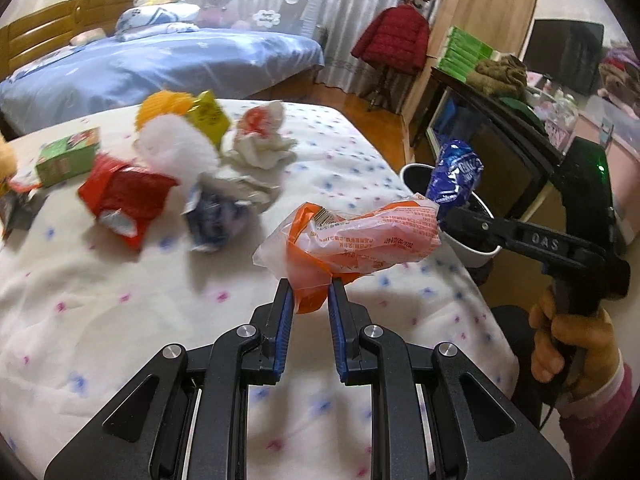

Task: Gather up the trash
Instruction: 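Carry both items over the bin and open both tools to drop them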

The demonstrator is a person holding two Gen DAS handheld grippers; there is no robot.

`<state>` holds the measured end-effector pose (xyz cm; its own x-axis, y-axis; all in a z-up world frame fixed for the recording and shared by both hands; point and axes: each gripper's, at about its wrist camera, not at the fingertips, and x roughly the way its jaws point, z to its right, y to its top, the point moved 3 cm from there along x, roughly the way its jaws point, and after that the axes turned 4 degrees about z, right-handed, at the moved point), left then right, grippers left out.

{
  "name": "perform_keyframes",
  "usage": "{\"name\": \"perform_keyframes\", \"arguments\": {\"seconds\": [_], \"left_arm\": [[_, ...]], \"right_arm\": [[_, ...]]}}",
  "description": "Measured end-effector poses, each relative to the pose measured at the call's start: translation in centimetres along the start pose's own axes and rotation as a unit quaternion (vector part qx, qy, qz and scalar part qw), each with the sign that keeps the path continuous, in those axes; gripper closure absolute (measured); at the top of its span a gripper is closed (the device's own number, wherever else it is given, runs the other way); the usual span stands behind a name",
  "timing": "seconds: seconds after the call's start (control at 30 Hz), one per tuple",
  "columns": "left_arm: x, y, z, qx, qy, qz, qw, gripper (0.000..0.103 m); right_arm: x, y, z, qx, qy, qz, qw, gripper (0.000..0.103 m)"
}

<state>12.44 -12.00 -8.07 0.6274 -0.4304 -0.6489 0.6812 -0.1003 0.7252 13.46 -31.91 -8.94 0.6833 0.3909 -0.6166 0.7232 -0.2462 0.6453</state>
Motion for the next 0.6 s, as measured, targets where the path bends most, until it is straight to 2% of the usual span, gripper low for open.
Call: {"name": "perform_keyframes", "arguments": {"seconds": [0.6], "left_arm": [[4.8, 2.7, 6.7, 0.057, -0.018, -0.021, 0.9980, 0.087]], "right_arm": [[-3.4, 0.0, 5.5, 0.011, -0.047, 0.016, 0.999, 0.090]]}}
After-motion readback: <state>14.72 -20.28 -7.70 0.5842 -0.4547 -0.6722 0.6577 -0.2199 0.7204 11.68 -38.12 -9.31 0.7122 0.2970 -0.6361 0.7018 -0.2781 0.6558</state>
